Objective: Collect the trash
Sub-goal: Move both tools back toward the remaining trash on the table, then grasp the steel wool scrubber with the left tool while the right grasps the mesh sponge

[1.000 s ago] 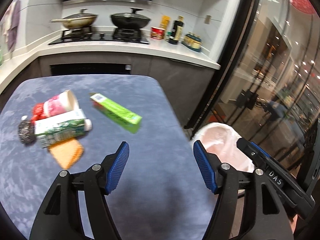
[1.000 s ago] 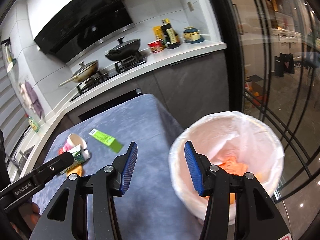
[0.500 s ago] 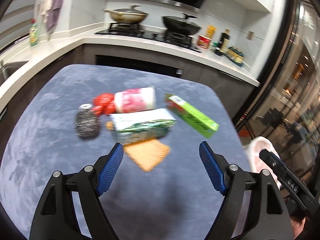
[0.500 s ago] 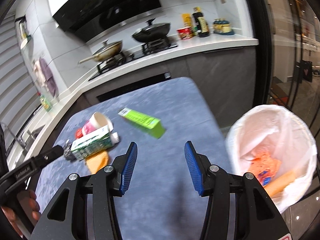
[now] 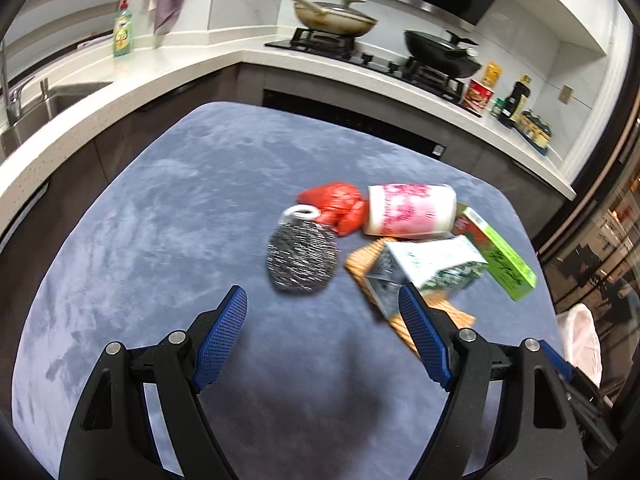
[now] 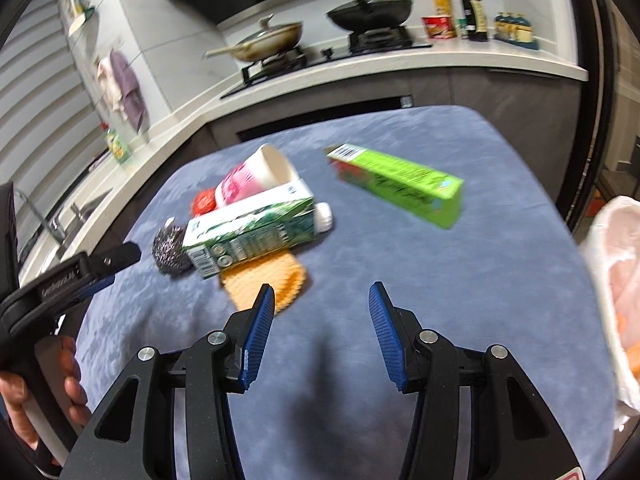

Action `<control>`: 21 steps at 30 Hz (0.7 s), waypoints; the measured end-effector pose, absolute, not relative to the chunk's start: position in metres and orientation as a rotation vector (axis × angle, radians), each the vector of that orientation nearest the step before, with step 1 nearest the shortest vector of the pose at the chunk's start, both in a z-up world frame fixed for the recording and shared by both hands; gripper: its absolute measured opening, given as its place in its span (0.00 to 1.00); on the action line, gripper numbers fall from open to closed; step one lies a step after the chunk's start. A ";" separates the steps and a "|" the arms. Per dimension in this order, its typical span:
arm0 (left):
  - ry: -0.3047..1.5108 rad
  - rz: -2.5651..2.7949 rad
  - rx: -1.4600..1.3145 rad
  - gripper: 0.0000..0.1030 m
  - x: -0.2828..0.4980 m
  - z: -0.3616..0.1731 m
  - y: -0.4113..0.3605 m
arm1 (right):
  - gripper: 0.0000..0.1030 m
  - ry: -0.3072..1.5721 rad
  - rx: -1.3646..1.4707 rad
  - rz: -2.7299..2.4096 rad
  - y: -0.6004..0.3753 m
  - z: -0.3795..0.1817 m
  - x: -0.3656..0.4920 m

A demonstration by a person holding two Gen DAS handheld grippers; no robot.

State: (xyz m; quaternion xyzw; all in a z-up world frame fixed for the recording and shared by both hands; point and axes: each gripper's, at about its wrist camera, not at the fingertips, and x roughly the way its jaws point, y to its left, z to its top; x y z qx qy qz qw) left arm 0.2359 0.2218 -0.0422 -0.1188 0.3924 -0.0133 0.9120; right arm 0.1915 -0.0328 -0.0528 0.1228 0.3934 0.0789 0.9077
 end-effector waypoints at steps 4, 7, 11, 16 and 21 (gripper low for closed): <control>0.825 -0.017 -0.255 0.72 0.251 -0.054 0.233 | 0.47 0.838 0.247 0.180 -0.016 -0.063 0.208; 0.836 -0.019 -0.264 0.72 0.262 -0.061 0.238 | 0.47 0.850 0.242 0.187 -0.008 -0.068 0.219; 0.851 -0.028 -0.267 0.72 0.272 -0.071 0.239 | 0.47 0.866 0.243 0.189 0.000 -0.076 0.232; 0.870 -0.043 -0.279 0.72 0.284 -0.081 0.238 | 0.47 0.886 0.243 0.194 0.008 -0.086 0.244; 0.875 -0.061 -0.289 0.72 0.294 -0.088 0.237 | 0.47 0.909 0.252 0.201 0.013 -0.096 0.250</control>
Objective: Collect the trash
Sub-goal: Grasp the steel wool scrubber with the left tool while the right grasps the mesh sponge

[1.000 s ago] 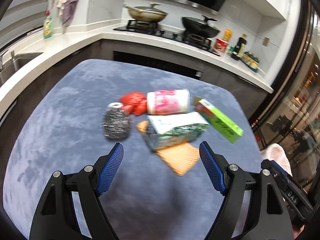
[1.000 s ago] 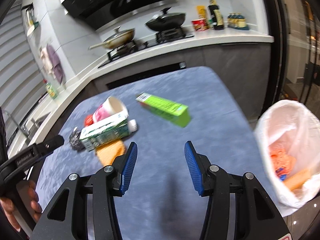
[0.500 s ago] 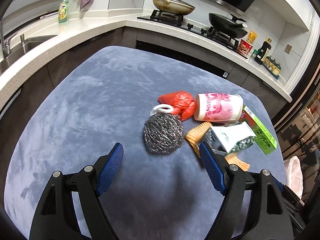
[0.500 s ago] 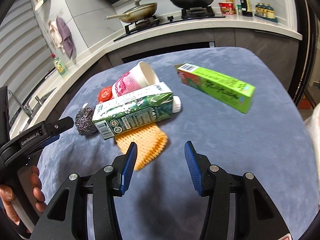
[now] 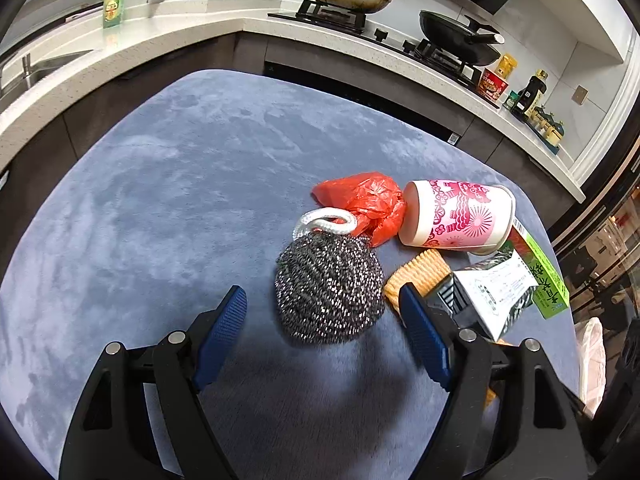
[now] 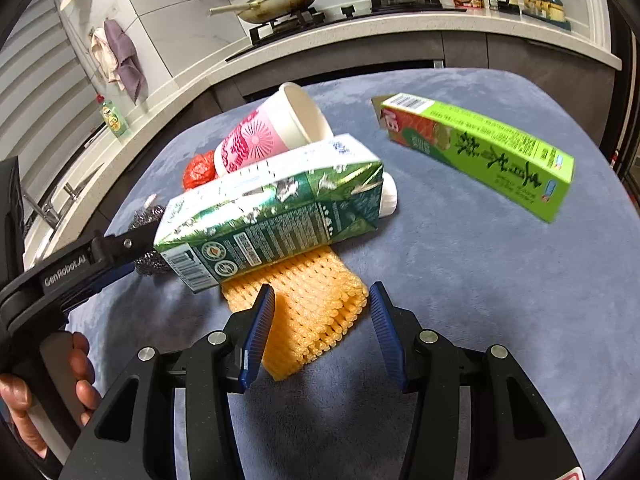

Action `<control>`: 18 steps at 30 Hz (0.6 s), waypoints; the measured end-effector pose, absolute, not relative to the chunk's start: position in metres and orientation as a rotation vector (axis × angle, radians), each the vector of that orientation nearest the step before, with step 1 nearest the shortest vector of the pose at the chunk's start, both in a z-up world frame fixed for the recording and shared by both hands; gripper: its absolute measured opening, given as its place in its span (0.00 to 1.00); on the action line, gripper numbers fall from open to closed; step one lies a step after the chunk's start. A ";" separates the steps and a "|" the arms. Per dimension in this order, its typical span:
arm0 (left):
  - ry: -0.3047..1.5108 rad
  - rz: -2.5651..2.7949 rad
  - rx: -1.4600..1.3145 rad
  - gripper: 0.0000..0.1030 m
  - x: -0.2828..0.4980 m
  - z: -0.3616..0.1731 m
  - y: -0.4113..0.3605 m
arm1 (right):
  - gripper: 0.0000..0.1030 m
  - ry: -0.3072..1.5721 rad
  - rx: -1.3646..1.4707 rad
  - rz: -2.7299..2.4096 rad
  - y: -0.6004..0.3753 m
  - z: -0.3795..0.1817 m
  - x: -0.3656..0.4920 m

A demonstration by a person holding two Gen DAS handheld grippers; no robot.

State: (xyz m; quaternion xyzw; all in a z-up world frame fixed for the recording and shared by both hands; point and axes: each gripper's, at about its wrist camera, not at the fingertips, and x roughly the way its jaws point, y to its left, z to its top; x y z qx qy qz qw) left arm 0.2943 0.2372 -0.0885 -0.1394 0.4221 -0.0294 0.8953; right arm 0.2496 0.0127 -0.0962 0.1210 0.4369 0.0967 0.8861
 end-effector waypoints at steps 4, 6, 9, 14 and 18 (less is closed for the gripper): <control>0.880 -0.078 -0.293 0.57 0.300 -0.092 0.235 | 0.37 0.900 0.240 0.200 0.016 -0.097 0.248; 0.889 -0.085 -0.291 0.50 0.301 -0.093 0.234 | 0.30 0.903 0.246 0.210 0.015 -0.097 0.249; 0.883 -0.085 -0.290 0.48 0.299 -0.091 0.233 | 0.24 0.900 0.247 0.210 0.015 -0.096 0.246; 0.874 -0.091 -0.287 0.46 0.289 -0.086 0.233 | 0.12 0.889 0.244 0.217 0.012 -0.090 0.240; 0.859 -0.092 -0.285 0.46 0.279 -0.078 0.232 | 0.10 0.857 0.228 0.231 0.011 -0.077 0.232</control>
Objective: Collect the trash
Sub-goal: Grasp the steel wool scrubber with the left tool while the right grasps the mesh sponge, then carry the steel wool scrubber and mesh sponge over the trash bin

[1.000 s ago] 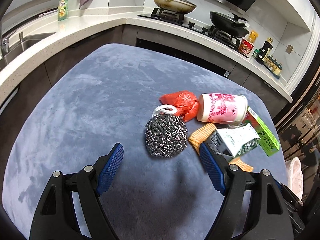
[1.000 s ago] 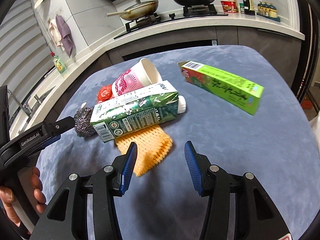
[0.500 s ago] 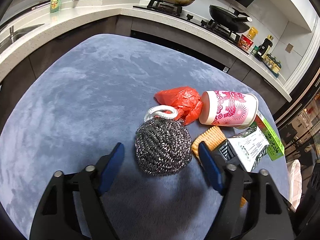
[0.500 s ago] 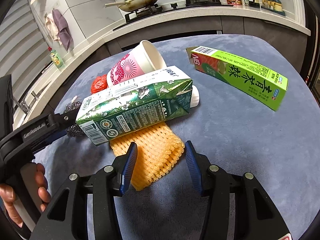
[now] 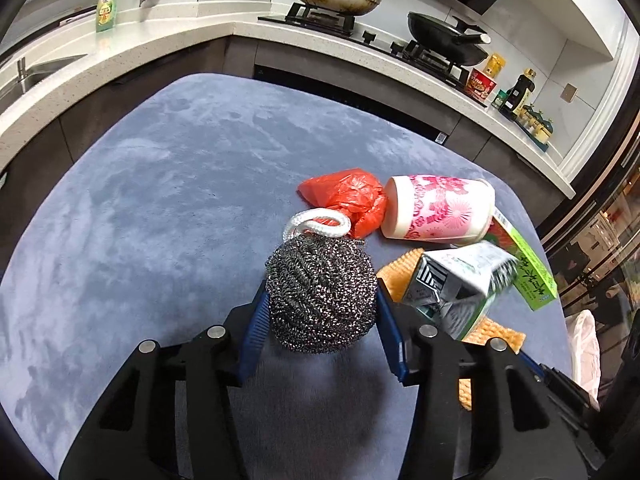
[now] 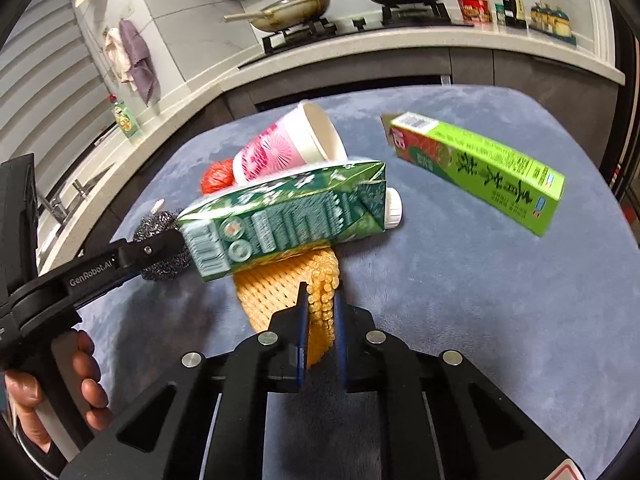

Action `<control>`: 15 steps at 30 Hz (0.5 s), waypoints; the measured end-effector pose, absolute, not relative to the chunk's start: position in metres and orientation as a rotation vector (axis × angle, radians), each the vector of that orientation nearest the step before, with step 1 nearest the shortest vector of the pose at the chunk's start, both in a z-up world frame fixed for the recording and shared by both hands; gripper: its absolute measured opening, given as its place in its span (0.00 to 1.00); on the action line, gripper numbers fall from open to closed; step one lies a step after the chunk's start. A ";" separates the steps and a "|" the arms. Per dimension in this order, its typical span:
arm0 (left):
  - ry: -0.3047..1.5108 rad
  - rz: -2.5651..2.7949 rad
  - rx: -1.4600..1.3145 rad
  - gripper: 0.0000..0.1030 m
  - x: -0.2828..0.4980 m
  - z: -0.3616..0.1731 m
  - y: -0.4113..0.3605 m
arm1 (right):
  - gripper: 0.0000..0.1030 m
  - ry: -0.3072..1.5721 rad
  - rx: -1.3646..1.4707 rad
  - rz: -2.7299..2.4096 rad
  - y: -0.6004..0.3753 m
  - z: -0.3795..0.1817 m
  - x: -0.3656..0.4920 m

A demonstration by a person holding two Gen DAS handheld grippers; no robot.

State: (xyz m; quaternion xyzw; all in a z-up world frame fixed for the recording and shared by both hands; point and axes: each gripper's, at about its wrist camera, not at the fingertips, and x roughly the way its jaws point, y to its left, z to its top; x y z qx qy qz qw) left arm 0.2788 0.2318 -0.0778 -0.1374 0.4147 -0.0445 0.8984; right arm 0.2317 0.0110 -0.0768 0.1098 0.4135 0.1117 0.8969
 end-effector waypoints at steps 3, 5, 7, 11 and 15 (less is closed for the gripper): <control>0.843 -0.099 -0.290 0.46 0.269 -0.067 0.231 | 0.10 0.834 0.236 0.228 0.008 -0.066 0.225; 0.832 -0.107 -0.289 0.46 0.262 -0.060 0.228 | 0.10 0.815 0.244 0.225 0.003 -0.057 0.218; 0.820 -0.115 -0.285 0.46 0.253 -0.053 0.224 | 0.10 0.793 0.251 0.222 -0.003 -0.047 0.212; 0.798 -0.142 -0.277 0.46 0.237 -0.037 0.211 | 0.10 0.744 0.262 0.213 -0.017 -0.028 0.198; 0.775 -0.173 -0.258 0.46 0.221 -0.021 0.195 | 0.10 0.684 0.267 0.197 -0.033 -0.003 0.182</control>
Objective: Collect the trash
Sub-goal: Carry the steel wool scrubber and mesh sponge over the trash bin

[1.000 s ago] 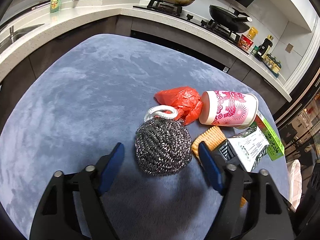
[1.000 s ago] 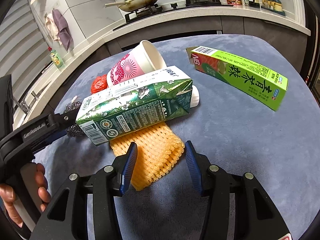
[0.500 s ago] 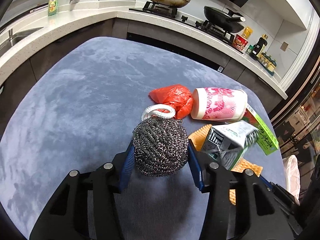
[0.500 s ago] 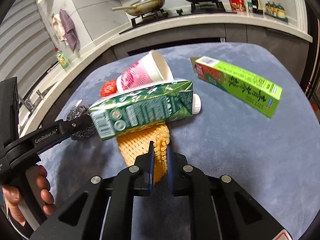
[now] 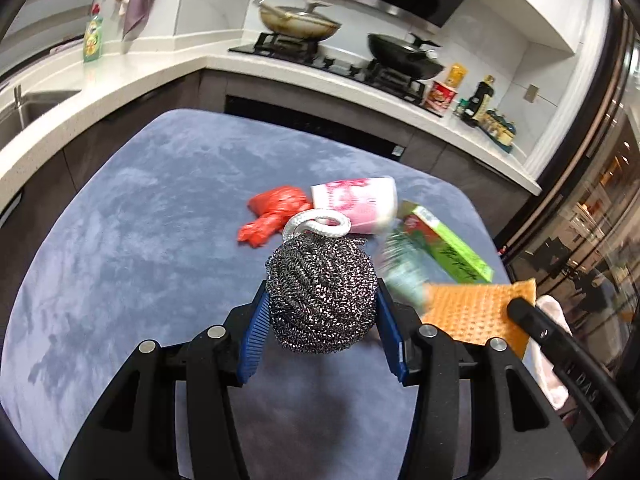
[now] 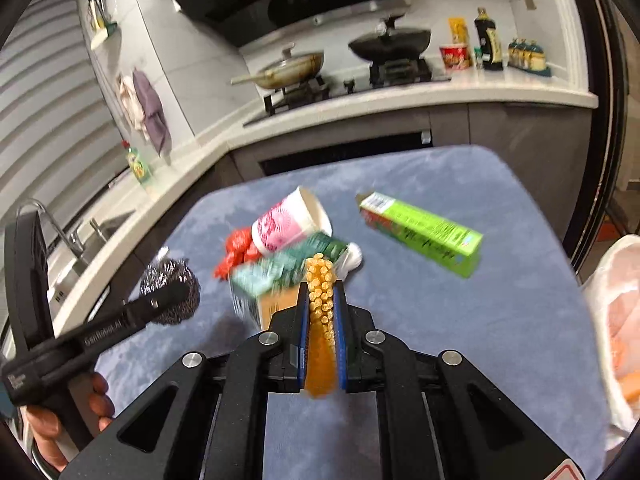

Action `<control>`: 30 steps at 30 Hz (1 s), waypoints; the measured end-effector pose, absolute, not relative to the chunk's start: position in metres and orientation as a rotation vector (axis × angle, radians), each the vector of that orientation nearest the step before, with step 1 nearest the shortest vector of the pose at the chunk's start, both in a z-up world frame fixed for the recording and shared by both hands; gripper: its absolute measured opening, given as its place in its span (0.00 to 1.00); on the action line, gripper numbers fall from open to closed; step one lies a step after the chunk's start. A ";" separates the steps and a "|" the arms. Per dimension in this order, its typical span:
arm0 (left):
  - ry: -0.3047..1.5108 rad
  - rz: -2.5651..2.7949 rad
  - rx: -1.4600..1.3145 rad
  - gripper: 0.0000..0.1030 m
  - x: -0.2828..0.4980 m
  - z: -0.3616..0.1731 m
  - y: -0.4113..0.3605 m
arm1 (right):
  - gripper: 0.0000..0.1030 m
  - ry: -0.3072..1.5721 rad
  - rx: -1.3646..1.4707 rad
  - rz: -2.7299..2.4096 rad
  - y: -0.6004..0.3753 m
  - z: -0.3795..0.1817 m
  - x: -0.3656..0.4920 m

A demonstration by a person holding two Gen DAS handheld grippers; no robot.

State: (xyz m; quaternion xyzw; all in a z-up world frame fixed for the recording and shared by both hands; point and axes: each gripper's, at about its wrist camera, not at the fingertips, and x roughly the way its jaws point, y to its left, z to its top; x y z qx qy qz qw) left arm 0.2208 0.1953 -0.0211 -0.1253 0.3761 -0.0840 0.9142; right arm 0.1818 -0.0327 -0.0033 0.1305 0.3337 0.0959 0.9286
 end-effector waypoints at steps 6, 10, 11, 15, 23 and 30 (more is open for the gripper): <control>0.739 -0.229 -0.226 0.46 0.195 0.002 0.164 | 0.10 0.595 0.286 0.158 -0.066 0.028 0.154; 0.718 -0.274 -0.202 0.46 0.179 0.016 0.137 | 0.10 0.543 0.303 0.120 -0.093 0.046 0.136; 0.713 -0.286 -0.194 0.46 0.175 0.019 0.129 | 0.10 0.526 0.310 0.107 -0.103 0.050 0.130; 0.696 -0.336 -0.167 0.46 0.162 0.031 0.100 | 0.10 0.479 0.327 0.062 -0.134 0.065 0.112; 0.671 -0.439 -0.119 0.46 0.139 0.048 0.039 | 0.10 0.417 0.347 -0.034 -0.194 0.081 0.077; 0.666 -0.531 -0.079 0.46 0.123 0.055 -0.016 | 0.10 0.392 0.366 -0.116 -0.244 0.082 0.049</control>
